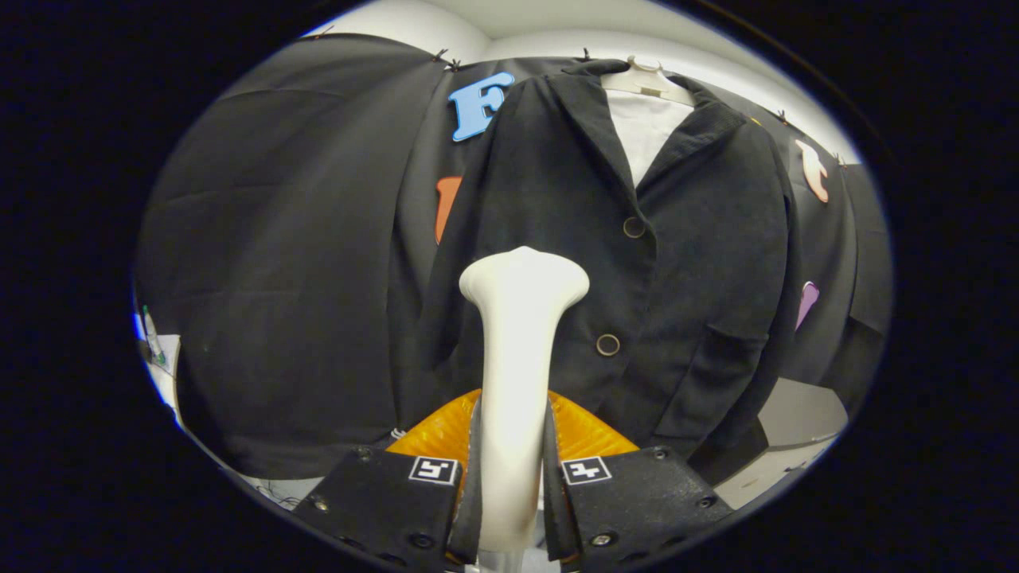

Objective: Iron the clothes twice with a garment steamer, once on the left side and once on the right side.

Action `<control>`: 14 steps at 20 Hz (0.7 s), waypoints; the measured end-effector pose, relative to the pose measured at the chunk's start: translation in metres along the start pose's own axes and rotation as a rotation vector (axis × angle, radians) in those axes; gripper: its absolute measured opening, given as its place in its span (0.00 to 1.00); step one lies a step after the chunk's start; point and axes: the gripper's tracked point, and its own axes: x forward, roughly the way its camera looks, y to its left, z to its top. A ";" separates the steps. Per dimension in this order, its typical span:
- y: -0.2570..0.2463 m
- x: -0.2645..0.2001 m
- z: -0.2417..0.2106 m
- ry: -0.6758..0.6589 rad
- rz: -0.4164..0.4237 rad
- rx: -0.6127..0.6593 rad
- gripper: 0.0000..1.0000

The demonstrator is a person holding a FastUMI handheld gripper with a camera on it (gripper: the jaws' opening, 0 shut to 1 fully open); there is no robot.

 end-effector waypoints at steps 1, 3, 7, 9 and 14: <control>0.000 0.001 -0.005 0.009 -0.002 -0.002 0.34; 0.002 0.001 -0.017 0.030 -0.005 -0.003 0.34; 0.003 0.002 -0.042 0.074 -0.015 -0.013 0.34; 0.003 0.003 -0.057 0.105 -0.021 -0.019 0.34; 0.003 0.003 -0.099 0.191 -0.014 -0.028 0.34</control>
